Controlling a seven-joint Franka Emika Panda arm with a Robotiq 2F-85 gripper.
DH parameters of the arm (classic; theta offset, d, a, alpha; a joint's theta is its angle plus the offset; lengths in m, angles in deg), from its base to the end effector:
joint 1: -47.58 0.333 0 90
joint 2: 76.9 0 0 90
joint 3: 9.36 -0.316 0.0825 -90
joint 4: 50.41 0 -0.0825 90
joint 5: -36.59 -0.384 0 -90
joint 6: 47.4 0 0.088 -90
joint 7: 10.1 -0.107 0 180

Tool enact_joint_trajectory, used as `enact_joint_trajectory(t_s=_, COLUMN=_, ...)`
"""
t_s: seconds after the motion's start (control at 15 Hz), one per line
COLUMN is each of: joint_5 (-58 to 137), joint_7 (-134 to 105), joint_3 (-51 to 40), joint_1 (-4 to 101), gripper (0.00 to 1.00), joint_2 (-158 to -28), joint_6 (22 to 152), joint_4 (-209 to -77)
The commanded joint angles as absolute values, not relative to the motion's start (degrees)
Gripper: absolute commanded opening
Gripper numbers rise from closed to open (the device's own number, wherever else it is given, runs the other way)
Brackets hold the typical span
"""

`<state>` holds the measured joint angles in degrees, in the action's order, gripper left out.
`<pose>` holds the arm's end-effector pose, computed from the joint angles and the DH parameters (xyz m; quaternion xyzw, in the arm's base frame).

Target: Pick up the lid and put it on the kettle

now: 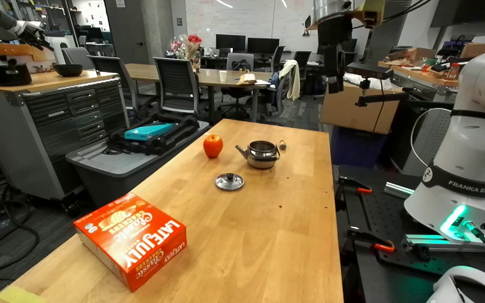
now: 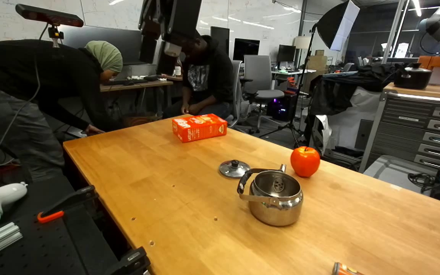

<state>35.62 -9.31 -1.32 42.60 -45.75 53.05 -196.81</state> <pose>0.3393 -0.0769 0.4294 -0.9860 0.0935 0.1253 0.0581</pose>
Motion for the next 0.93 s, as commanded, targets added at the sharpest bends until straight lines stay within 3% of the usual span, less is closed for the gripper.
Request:
enact_joint_trajectory(t_s=0.0, joint_5=35.35, joint_7=-9.0, joint_3=-1.95, joint_1=41.89, gripper=1.0, joint_2=-45.82, joint_6=52.87, joint_4=-196.68)
enact_joint_trajectory(t_s=0.87, joint_5=30.15, joint_7=-12.37, joint_3=-2.76, joint_1=42.51, gripper=1.0, joint_2=-45.37, joint_6=63.21, joint_4=-199.64)
